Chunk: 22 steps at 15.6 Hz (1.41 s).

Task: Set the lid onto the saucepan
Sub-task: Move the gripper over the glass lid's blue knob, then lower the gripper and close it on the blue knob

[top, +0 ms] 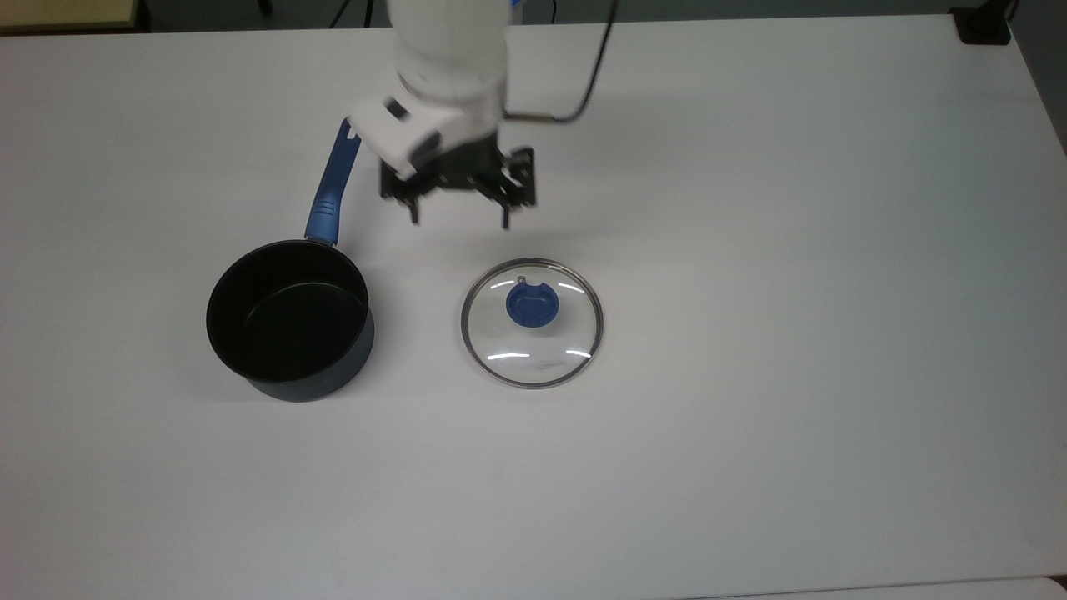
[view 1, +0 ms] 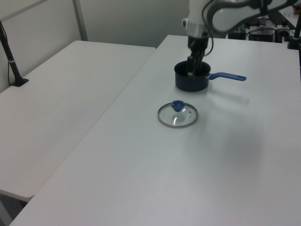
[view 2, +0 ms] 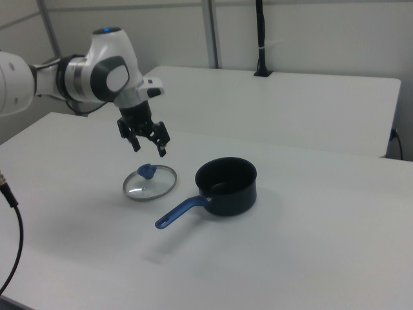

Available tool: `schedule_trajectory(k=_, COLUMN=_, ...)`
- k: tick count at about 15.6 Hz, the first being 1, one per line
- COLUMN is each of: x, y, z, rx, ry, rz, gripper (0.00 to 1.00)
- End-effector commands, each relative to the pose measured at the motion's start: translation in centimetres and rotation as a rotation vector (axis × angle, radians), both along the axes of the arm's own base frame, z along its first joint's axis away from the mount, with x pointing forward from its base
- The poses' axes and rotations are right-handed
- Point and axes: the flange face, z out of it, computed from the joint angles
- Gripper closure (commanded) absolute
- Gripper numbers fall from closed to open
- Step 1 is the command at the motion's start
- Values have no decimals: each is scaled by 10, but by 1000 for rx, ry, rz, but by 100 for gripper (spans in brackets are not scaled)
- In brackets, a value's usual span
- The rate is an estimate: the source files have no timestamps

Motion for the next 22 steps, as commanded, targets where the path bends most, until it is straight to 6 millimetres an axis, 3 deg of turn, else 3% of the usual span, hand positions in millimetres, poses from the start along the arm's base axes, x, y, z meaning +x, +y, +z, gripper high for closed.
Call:
schedule_trajectory(k=1, x=17, y=34, z=-38, rx=13, ry=-4, rz=15, gripper=0)
schedule_trajectory(k=3, x=20, y=50, z=-48, rx=14, ry=-20, rz=27, gripper=0)
schedule_trajectory(k=7, x=24, y=69, z=-90, rx=0, ry=13, rz=55, gripper=0)
schedule_trajectory(k=15, x=30, y=75, z=-111, rx=-2, ry=-13, rz=32, gripper=0)
schedule_trajectory(k=18, x=30, y=74, z=-110, rx=-1, ry=-16, rz=31, gripper=0)
schedule_trajectory(k=20, x=33, y=74, z=-105, rx=-1, ry=-26, rz=32, gripper=12)
schedule_trajectory(k=22, x=33, y=74, z=-104, rx=-1, ry=-28, rz=32, gripper=18)
